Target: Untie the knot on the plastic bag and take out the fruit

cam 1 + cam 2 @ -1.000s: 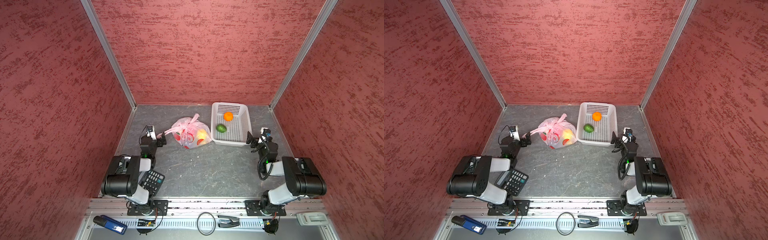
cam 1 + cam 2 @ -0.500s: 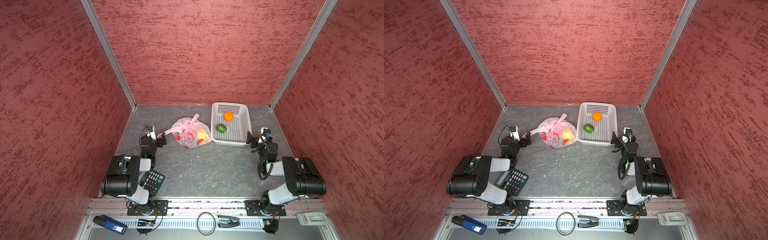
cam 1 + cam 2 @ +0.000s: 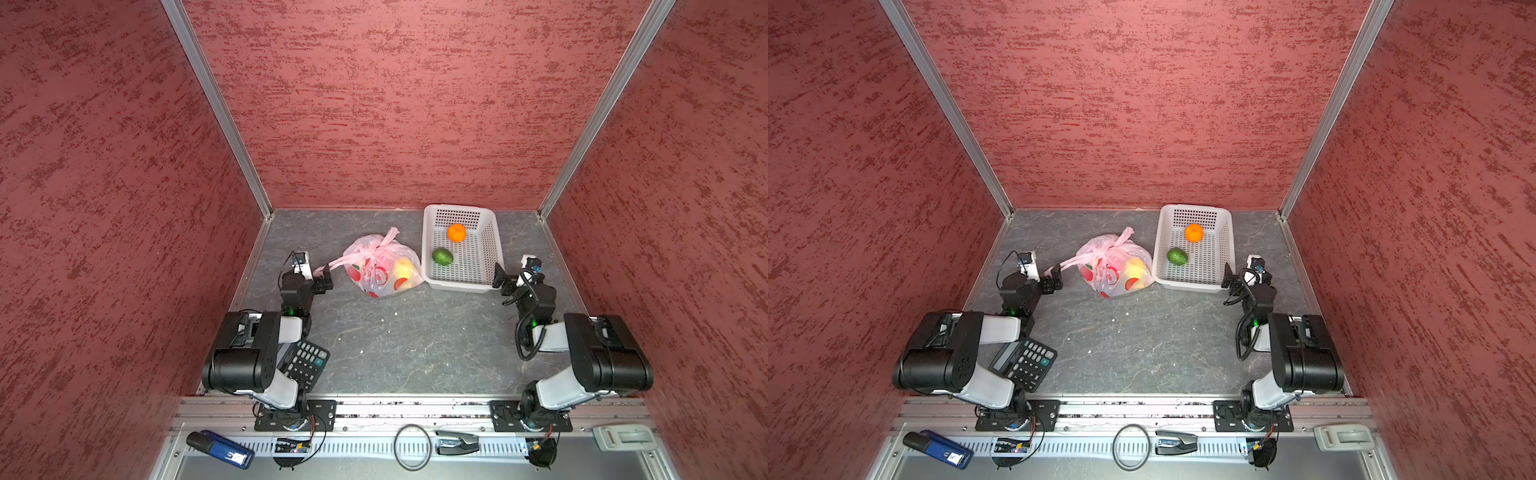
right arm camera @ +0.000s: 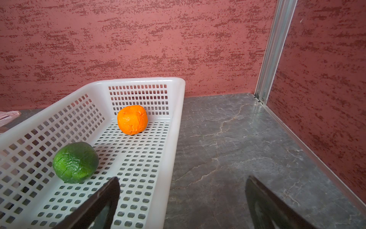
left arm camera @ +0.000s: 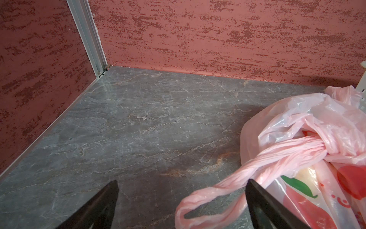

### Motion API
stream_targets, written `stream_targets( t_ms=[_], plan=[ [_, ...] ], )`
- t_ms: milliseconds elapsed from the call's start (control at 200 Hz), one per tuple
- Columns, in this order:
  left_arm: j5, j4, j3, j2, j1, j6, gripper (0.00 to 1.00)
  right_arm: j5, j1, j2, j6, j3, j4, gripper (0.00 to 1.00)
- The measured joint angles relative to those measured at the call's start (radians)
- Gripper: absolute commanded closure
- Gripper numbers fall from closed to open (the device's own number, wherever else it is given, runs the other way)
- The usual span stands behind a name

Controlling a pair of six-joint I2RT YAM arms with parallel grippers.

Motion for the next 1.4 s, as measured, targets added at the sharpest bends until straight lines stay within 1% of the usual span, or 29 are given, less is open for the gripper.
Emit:
stream_targets(
  t_ms=[55,120,240,276,366,456,526,596,666,807,897,1012,1097,1222,1398],
  plan=[
    [0.000,-0.001,0.000,-0.001,0.000,0.000,0.00,0.001,0.000,-0.007,0.001,0.000,-0.008,0.01],
    [0.000,-0.027,0.003,-0.016,0.000,0.000,0.00,0.001,0.000,-0.047,-0.001,0.000,-0.058,0.01],
    [0.004,-0.197,0.065,-0.102,0.000,-0.001,0.00,0.012,0.002,-0.196,0.012,0.040,-0.243,0.01],
    [0.010,-0.238,0.091,-0.130,0.000,-0.001,0.00,0.019,0.005,-0.234,0.024,0.072,-0.308,0.01],
    [0.034,-0.343,0.154,-0.206,0.000,-0.014,0.00,0.058,0.034,-0.304,0.062,0.221,-0.524,0.01],
    [0.060,-0.449,0.209,-0.260,0.000,-0.047,0.00,0.100,0.087,-0.312,0.089,0.369,-0.699,0.01],
    [0.088,-0.524,0.247,-0.279,0.000,-0.082,0.00,0.123,0.148,-0.291,0.116,0.472,-0.820,0.01],
    [0.125,-0.593,0.279,-0.286,-0.001,-0.121,0.00,0.135,0.213,-0.234,0.153,0.579,-0.935,0.01],
    [0.175,-0.651,0.302,-0.290,-0.002,-0.166,0.00,0.135,0.278,-0.141,0.190,0.692,-1.039,0.01],
    [0.276,-0.708,0.304,-0.296,-0.013,-0.254,0.00,0.132,0.406,0.110,0.239,0.962,-1.244,0.01],
    [0.323,-0.730,0.304,-0.296,-0.035,-0.305,0.00,0.123,0.468,0.266,0.261,1.143,-1.363,0.01],
    [0.358,-0.748,0.303,-0.296,-0.084,-0.350,0.00,0.108,0.520,0.420,0.280,1.330,-1.493,0.03],
    [0.365,-0.755,0.303,-0.296,-0.119,-0.374,0.00,0.106,0.538,0.506,0.289,1.443,-1.580,0.08],
    [0.367,-0.758,0.303,-0.296,-0.147,-0.396,0.00,0.111,0.544,0.609,0.294,1.579,-1.687,0.19],
    [0.370,-0.768,0.303,-0.296,-0.149,-0.405,0.00,0.153,0.544,0.690,0.297,1.654,-1.777,0.37]
  ],
)
